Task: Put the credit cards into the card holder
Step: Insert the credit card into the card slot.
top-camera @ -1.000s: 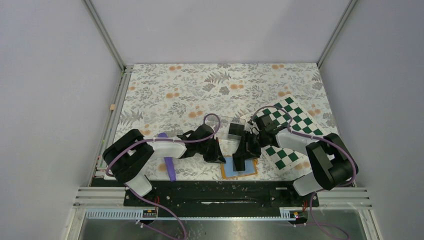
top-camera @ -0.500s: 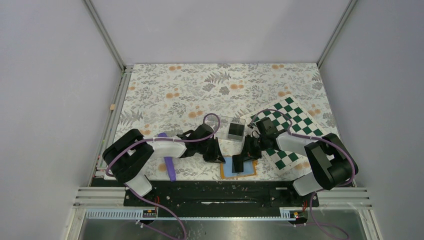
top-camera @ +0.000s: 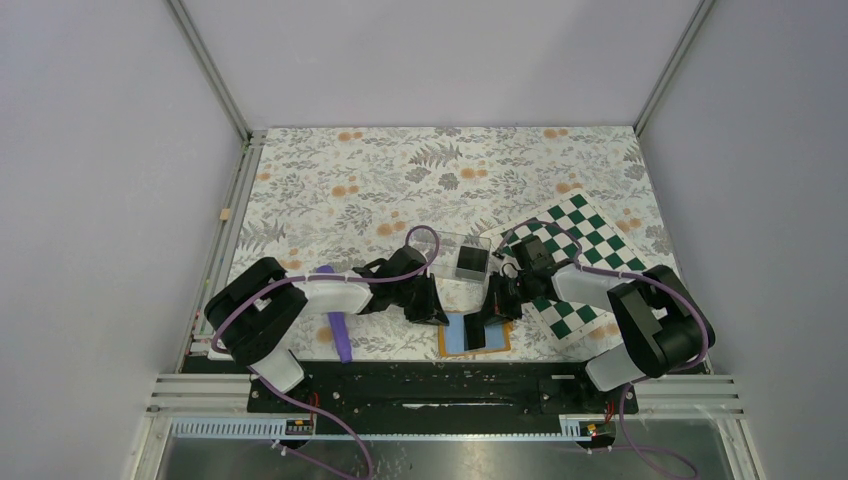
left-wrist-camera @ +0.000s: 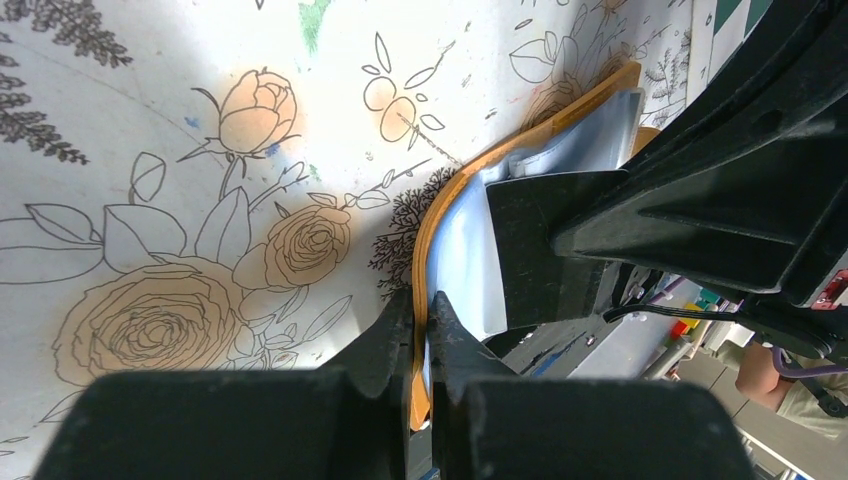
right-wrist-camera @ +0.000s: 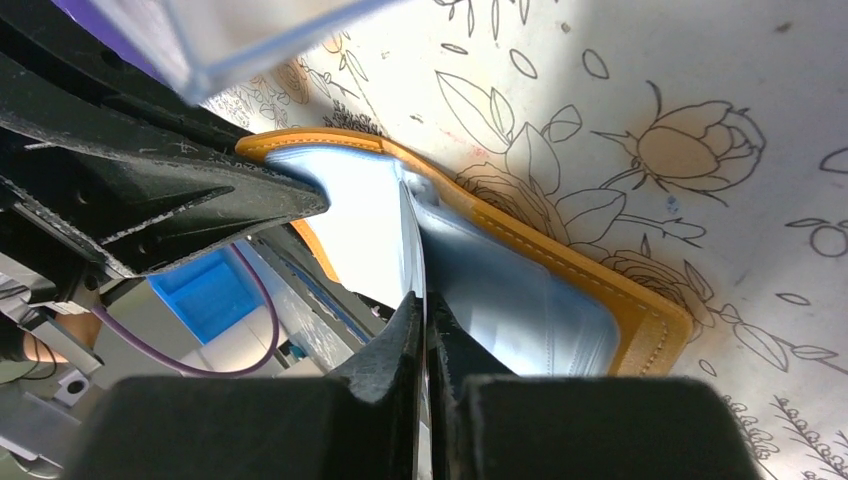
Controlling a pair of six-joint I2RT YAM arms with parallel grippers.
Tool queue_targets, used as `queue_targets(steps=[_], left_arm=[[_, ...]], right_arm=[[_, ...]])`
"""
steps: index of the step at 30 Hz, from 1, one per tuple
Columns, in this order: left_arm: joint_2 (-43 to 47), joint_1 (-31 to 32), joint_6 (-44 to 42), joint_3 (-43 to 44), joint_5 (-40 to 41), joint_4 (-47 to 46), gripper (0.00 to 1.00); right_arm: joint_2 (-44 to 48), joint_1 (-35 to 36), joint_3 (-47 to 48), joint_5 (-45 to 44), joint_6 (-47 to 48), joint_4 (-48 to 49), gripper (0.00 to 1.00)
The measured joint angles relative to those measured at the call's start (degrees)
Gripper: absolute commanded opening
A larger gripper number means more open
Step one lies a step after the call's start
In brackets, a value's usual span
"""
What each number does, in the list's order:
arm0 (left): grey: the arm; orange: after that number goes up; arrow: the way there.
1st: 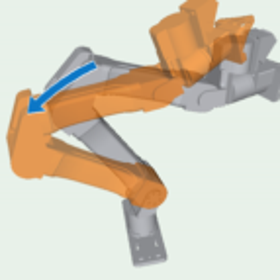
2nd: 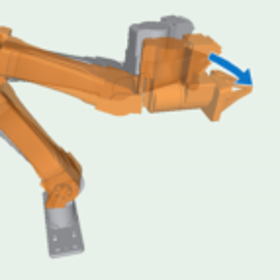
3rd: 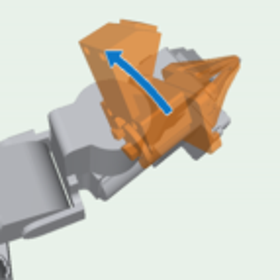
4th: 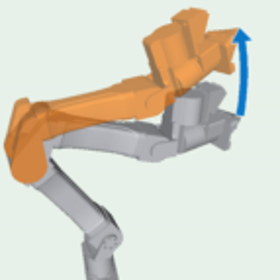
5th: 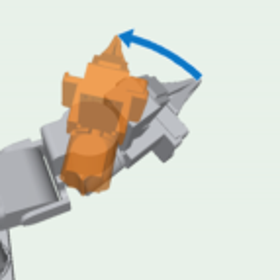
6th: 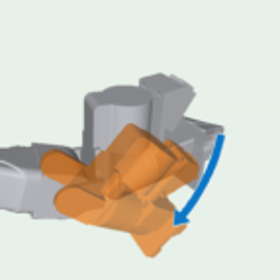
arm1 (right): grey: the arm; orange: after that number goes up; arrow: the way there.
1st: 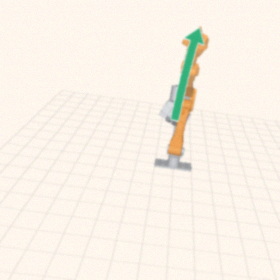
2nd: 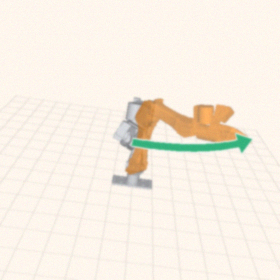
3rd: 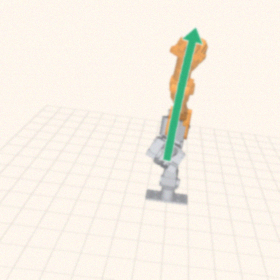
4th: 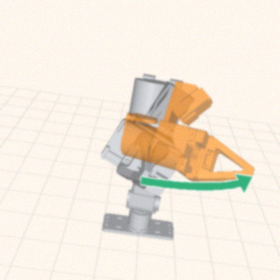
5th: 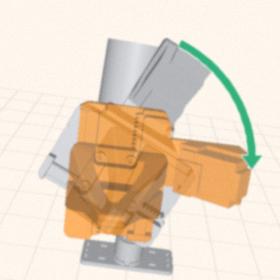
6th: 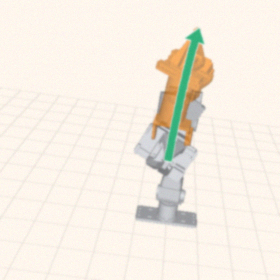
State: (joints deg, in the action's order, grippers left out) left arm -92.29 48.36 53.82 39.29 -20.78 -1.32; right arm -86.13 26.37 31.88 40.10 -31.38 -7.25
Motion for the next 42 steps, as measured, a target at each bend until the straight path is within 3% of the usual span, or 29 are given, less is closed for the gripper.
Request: queue_targets(steps=[16, 31, 42], left_arm=[[0.0, -0.1, -0.3, 0.0, 0.0, 0.4, 0.0], [-0.5, -0.4, -1.5, 0.0, -1.2, 0.4, 0.0], [-0.4, -0.3, -2.0, 0.0, -1.4, -0.1, 0.0]], right_arm=[[0.6, -0.2, -2.2, 0.2, -5.4, 2.7, 0.0], [-0.7, -0.4, -2.3, 3.0, -4.9, 3.6, 0.0], [1.7, -0.3, -1.1, -1.2, -5.0, -2.7, 0.0]])
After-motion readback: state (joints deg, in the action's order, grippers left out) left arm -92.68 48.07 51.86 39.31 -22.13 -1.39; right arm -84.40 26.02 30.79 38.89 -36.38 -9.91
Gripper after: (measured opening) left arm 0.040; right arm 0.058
